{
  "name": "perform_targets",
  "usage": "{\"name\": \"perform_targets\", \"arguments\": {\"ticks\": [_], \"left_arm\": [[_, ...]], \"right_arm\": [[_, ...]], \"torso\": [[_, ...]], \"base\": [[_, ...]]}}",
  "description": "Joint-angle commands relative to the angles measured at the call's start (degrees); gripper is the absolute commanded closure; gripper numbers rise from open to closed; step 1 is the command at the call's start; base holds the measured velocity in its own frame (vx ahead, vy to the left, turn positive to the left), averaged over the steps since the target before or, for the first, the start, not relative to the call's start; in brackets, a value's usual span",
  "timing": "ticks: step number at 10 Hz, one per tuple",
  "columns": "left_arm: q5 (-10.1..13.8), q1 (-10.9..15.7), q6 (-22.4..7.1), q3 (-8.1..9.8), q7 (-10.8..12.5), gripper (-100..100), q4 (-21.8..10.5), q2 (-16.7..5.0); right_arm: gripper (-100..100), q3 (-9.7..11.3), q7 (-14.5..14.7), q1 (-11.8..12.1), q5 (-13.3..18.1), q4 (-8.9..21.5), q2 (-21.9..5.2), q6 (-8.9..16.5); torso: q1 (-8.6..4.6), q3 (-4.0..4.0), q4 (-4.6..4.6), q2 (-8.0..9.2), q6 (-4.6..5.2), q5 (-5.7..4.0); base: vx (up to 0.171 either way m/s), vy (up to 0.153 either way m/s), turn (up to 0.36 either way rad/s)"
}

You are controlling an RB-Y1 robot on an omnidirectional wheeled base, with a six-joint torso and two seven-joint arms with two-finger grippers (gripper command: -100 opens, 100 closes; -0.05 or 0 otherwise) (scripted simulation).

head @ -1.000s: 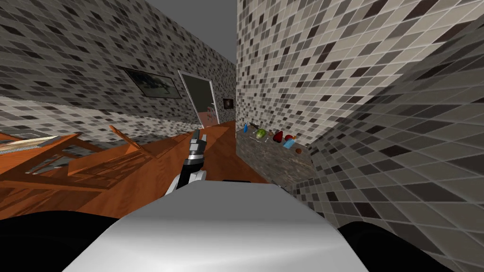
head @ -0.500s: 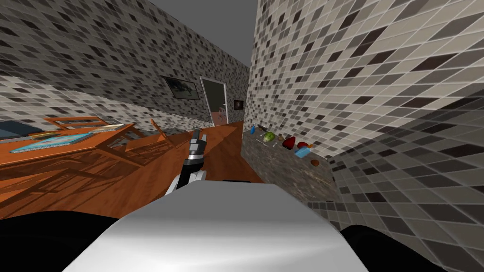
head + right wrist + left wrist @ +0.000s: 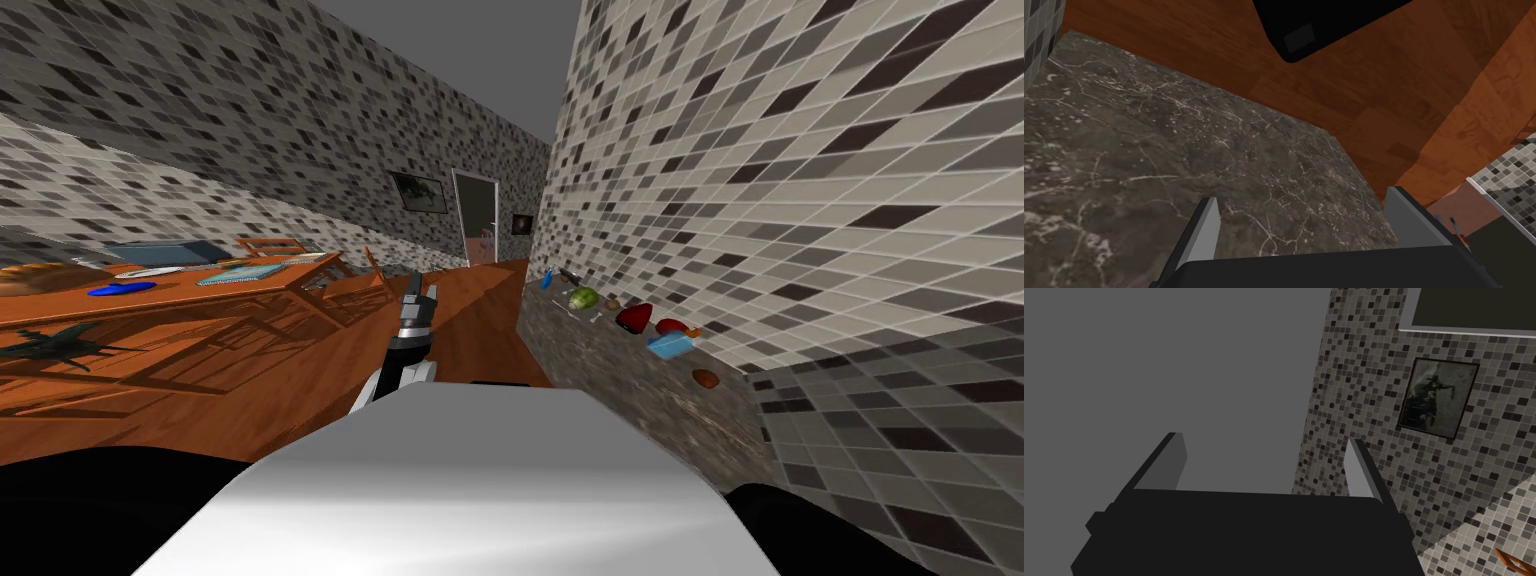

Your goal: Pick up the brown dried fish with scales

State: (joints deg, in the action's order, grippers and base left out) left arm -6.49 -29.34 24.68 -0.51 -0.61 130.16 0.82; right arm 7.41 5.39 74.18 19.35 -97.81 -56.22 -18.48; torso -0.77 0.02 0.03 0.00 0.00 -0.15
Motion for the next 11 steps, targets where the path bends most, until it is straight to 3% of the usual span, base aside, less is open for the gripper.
{"name": "perform_targets", "arguments": {"ticks": [1,5,6,7,8,9,11], "left_arm": [[0.0,0.0,0.0,0.00,0.0,0,0.0,0.0],[0.0,0.0,0.0,0.01,0.0,0,0.0,0.0],[0.0,0.0,0.0,0.01,0.0,0,0.0,0.0],[0.0,0.0,0.0,0.01,0.0,0,0.0,0.0],[0.0,0.0,0.0,0.01,0.0,0,0.0,0.0],[0.0,0.0,0.0,0.01,0.0,0,0.0,0.0],[0.0,0.0,0.0,0.01,0.0,0,0.0,0.0]], "right_arm": [[-100,0.0,-0.3,2.3,0.2,0.1,-2.5,0.5],[-100,1.0,-0.6,7.7,1.8,2.8,-7.9,1.4],[-100,1.5,-0.7,10.2,2.5,4.0,-9.9,1.8],[-100,1.5,-0.7,10.2,2.5,4.0,-10.5,1.8],[-100,2.0,-0.9,12.4,3.1,5.1,-12.7,2.2],[-100,2.0,-0.9,12.6,3.1,5.1,-12.9,2.2],[-100,2.9,-1.3,16.8,4.3,7.0,-17.0,2.8]], "torso": [[0.00,0.00,0.00,0.00,0.00,0.00],[-0.07,-0.02,-0.01,-0.04,0.02,-0.01],[-0.04,0.00,0.01,-0.01,0.07,-0.03],[-0.11,-0.01,0.00,-0.01,0.02,-0.03],[-0.07,0.00,0.02,0.00,0.09,-0.05],[-0.10,-0.01,0.00,-0.03,0.02,-0.03],[-0.07,-0.04,-0.01,-0.08,0.02,-0.02]], "base": [[0.020,-0.102,0.187],[0.019,-0.104,0.250],[0.004,-0.124,0.313],[-0.002,-0.117,0.184],[0.001,-0.121,0.297],[0.000,-0.102,0.216],[0.016,-0.142,0.384]]}}
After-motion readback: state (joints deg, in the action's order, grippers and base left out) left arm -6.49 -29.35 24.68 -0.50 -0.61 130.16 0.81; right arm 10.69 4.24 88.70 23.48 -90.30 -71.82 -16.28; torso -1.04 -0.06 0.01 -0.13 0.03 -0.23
